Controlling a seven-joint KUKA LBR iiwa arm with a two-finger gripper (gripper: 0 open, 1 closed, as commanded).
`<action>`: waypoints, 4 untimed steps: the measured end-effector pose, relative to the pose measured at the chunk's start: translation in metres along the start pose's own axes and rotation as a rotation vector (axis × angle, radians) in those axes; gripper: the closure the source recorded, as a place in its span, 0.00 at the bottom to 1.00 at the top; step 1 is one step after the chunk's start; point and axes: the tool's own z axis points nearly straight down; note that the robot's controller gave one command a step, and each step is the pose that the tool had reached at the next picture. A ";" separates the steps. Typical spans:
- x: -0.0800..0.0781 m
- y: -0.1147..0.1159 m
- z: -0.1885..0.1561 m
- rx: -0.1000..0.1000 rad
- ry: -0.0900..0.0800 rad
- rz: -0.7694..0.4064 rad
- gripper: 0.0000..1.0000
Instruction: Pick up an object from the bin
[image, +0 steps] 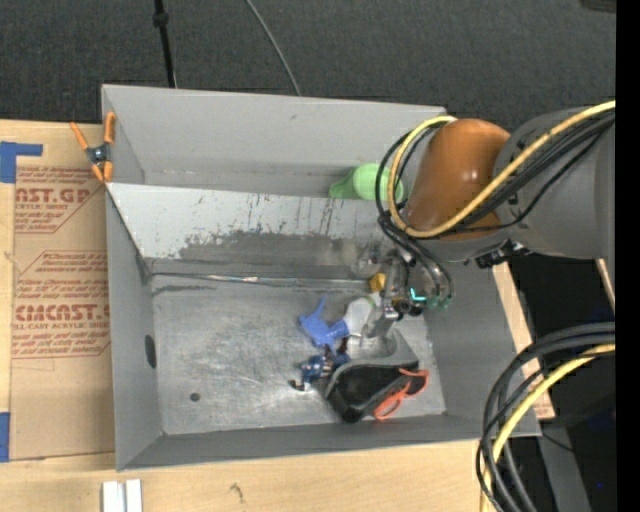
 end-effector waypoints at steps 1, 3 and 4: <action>-0.002 0.000 -0.005 0.001 -0.008 0.000 0.00; 0.004 -0.016 0.058 -0.002 -0.010 -0.076 0.00; 0.005 -0.016 0.058 0.001 -0.015 -0.113 0.00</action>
Offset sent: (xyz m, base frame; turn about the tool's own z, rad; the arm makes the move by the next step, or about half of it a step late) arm -0.0032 -0.0095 -0.0611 -0.2137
